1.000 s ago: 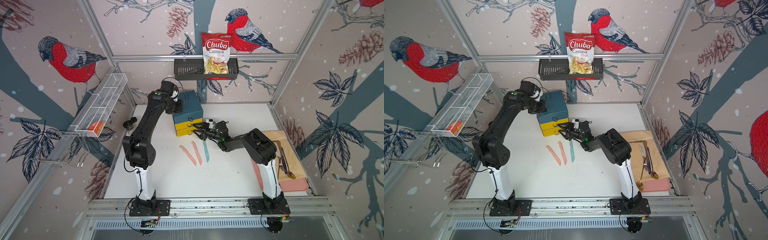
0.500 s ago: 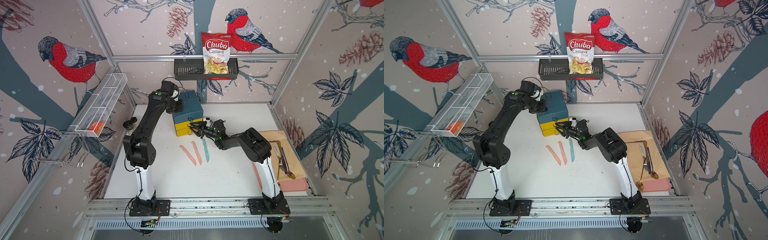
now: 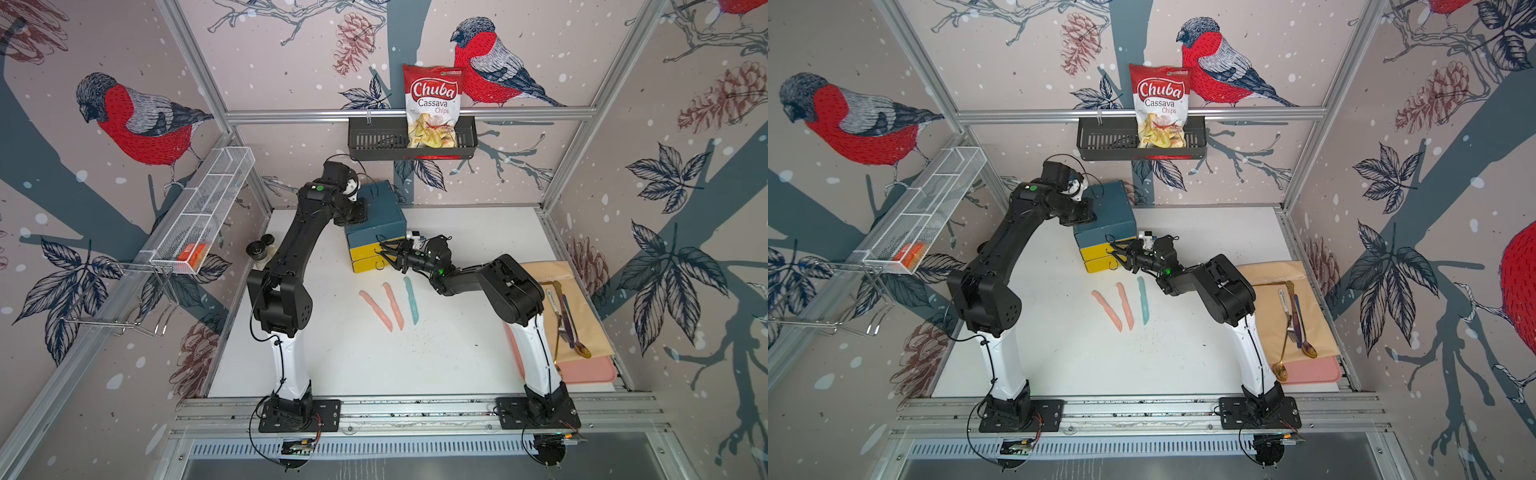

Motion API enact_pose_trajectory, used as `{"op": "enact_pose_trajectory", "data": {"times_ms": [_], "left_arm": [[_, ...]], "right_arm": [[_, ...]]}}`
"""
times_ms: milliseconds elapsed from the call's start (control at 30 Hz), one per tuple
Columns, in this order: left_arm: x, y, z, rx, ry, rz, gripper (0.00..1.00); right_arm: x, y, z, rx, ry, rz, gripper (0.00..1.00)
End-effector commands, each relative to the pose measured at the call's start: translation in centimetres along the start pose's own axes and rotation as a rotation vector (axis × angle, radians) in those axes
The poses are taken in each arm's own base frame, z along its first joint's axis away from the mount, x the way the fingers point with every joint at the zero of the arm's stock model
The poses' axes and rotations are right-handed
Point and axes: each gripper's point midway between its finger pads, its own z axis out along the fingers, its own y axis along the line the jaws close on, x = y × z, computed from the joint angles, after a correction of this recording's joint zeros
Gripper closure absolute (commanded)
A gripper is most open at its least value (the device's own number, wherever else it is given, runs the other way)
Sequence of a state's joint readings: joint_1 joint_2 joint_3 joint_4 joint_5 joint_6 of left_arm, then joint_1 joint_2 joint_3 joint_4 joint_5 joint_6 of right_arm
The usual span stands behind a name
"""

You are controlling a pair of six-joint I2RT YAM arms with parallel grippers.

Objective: Place the fruit knives into the drawer by color
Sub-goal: Open the drawer in the storage box.

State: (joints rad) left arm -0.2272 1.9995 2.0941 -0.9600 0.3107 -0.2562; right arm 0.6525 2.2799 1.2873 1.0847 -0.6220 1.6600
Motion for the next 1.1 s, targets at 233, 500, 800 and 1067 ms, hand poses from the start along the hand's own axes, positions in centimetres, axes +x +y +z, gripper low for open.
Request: {"op": "enact_pose_trajectory", "data": {"times_ms": [233,500,800,1067], "left_arm": [[1.5,0.9,0.8,-0.031,0.073,-0.026,1.00],[1.3,1.1,1.9,-0.031,0.087,-0.033,1.00],[1.3,1.4,3.0,-0.026,0.103,-0.043,1.00],[1.2,1.3,3.3,-0.018,0.104,-0.045,1.00]], "right_arm": [[-1.2,-1.5,1.6,0.041,0.001,-0.010,0.66],[-3.0,-1.2,3.0,0.043,0.003,-0.022,0.80],[-1.9,-1.8,2.0,0.058,0.021,-0.003,0.90],[0.8,-2.1,-0.7,0.066,0.047,0.023,0.92]]}}
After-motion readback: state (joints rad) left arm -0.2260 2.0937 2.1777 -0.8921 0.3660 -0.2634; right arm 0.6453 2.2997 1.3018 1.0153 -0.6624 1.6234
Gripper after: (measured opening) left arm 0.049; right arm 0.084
